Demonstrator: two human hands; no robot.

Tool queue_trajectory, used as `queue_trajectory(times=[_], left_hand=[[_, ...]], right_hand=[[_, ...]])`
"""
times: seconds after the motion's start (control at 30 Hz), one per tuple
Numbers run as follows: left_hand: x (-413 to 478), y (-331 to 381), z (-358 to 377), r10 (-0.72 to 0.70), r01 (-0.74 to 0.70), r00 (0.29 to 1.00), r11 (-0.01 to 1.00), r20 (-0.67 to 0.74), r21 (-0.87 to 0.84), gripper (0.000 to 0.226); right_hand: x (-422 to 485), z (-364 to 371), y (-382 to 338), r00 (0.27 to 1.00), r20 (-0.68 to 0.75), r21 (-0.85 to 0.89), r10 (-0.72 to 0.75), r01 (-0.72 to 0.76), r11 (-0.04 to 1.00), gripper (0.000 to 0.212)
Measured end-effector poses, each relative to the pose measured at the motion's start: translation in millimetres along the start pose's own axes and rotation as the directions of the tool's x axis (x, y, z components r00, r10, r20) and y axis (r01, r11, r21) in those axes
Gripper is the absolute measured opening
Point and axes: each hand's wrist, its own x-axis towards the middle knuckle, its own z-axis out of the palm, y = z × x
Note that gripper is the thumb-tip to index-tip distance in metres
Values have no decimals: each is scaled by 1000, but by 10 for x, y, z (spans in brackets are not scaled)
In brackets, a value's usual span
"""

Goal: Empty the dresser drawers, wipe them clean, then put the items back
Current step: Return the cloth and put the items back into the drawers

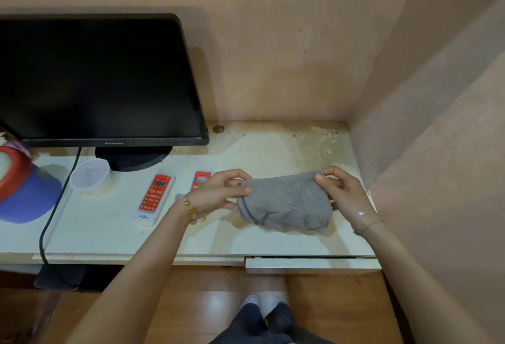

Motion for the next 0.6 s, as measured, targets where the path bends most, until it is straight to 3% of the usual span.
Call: queue_trajectory(times=[0.1, 0.23, 0.33, 0.47, 0.6], left_hand=[[-28, -56, -109, -64, 72, 994, 994, 86, -84, 13], [195, -253, -150, -146, 167, 976, 978, -163, 124, 14], [415, -446, -148, -183, 224, 927, 970, -328, 91, 10], [624, -635, -190, -62, 194, 893, 947, -446, 256, 9], [725, -686, -205, 69, 128, 875, 921, -478, 368, 6]], right_hand=[[-26, 42, 98, 990, 86, 46, 109, -113, 993, 12], [93, 245, 301, 967, 69, -33, 245, -244, 969, 19], [240, 413, 463, 961, 8, -70, 277, -276, 959, 17], [460, 509, 611, 962, -82, -146, 262, -272, 951, 12], [611, 492, 691, 950, -144, -231, 276, -303, 925, 12]])
